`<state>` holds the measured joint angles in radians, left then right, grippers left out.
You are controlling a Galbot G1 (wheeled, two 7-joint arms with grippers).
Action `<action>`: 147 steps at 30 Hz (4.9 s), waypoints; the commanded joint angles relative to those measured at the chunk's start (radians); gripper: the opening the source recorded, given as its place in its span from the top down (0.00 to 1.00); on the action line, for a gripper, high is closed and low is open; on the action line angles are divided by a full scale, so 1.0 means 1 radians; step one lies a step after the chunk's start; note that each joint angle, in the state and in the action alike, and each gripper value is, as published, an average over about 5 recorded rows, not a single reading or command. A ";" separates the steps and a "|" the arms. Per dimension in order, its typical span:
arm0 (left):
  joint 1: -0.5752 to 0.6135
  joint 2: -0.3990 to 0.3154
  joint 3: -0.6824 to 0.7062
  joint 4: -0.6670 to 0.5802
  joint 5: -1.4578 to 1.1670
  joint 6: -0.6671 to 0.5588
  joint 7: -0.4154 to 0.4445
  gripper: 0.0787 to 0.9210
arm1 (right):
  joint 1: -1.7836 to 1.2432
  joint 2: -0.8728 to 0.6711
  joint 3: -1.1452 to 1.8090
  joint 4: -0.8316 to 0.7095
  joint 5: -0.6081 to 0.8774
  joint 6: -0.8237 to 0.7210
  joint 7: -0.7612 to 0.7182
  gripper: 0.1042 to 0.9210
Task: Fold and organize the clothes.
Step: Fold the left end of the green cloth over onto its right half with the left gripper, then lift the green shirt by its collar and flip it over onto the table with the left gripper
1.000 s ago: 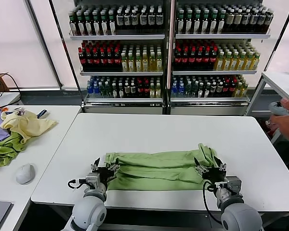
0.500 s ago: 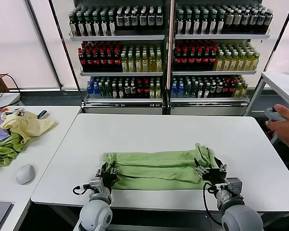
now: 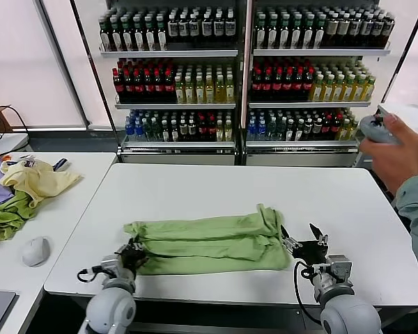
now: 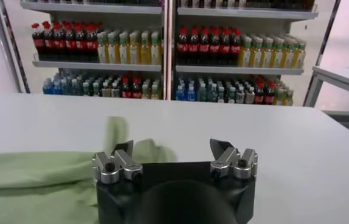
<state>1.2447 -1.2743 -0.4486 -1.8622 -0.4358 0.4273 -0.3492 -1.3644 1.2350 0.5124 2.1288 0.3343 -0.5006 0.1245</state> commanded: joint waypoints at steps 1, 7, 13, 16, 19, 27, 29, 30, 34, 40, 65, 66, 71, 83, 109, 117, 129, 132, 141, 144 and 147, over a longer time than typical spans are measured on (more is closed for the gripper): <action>-0.001 0.125 -0.275 -0.111 -0.150 0.008 0.073 0.95 | 0.002 -0.001 -0.004 0.000 0.000 0.002 0.001 0.12; 0.023 0.072 -0.259 -0.258 -0.408 0.031 0.079 0.95 | 0.002 -0.002 -0.007 -0.001 0.000 0.004 0.000 0.12; 0.029 -0.059 -0.053 -0.334 -0.557 0.030 0.068 0.95 | 0.003 -0.007 -0.007 0.001 -0.001 0.004 0.000 0.12; 0.000 -0.115 0.054 -0.323 -0.582 0.026 0.055 0.95 | 0.005 -0.009 -0.008 0.002 0.000 0.004 -0.001 0.12; -0.037 -0.158 0.143 -0.281 -0.570 0.023 0.044 0.95 | 0.007 -0.011 -0.008 0.002 0.001 0.004 -0.001 0.12; -0.132 -0.227 0.302 -0.102 -0.447 0.012 0.033 0.95 | 0.012 -0.014 0.001 0.002 0.012 0.007 -0.003 0.12; -0.151 -0.237 0.330 -0.068 -0.404 0.011 0.034 0.95 | 0.014 -0.015 0.004 0.001 0.015 0.007 -0.003 0.12; -0.159 -0.241 0.345 -0.052 -0.384 0.009 0.036 0.95 | 0.015 -0.015 0.005 0.001 0.017 0.008 -0.003 0.12; -0.188 -0.247 0.389 0.010 -0.308 0.004 0.052 0.95 | 0.019 -0.017 0.009 -0.001 0.022 0.008 -0.003 0.12; -0.222 -0.242 0.421 0.089 -0.195 -0.023 0.095 0.84 | 0.027 -0.020 0.012 -0.005 0.028 0.009 -0.003 0.12; -0.035 -0.074 0.078 -0.013 0.112 -0.143 0.044 0.12 | 0.058 -0.003 -0.028 -0.033 0.017 0.016 -0.005 0.12; -0.030 -0.069 0.074 -0.001 0.142 -0.134 0.036 0.12 | 0.060 -0.002 -0.030 -0.033 0.016 0.015 -0.005 0.12; 0.000 -0.065 0.109 0.019 0.229 -0.068 0.030 0.12 | 0.064 0.001 -0.033 -0.035 0.014 0.013 -0.004 0.12; 0.002 -0.098 0.224 0.024 0.251 0.055 0.057 0.12 | 0.062 -0.002 -0.022 -0.031 0.016 0.012 -0.004 0.12; -0.030 -0.086 0.081 -0.007 -0.249 0.098 0.066 0.74 | 0.061 0.002 -0.018 -0.023 0.017 0.011 -0.003 0.12; -0.012 -0.011 -0.183 -0.118 -0.444 0.096 0.068 0.94 | 0.068 -0.002 -0.023 -0.020 0.021 0.011 -0.004 0.12; 0.012 0.109 -0.451 -0.351 -0.577 0.154 0.072 0.95 | 0.076 0.006 -0.043 -0.014 0.022 0.014 -0.004 0.12; -0.004 0.059 -0.314 -0.410 -0.492 0.153 0.072 0.95 | 0.067 0.008 -0.039 -0.005 0.021 0.014 -0.004 0.12; -0.094 -0.110 0.240 -0.240 -0.092 0.106 0.105 0.95 | 0.026 0.008 0.002 0.023 0.020 0.015 -0.005 0.12; -0.126 -0.170 0.363 -0.138 0.026 0.089 0.105 0.95 | 0.008 0.008 0.019 0.033 0.020 0.017 -0.006 0.12; -0.162 -0.244 0.463 -0.066 0.087 0.082 0.091 0.95 | -0.004 0.008 0.035 0.041 0.022 0.018 -0.007 0.12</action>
<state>1.1731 -1.3407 -0.4073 -2.1073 -0.6606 0.5367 -0.2575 -1.3358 1.2423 0.5136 2.1546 0.3552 -0.4835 0.1182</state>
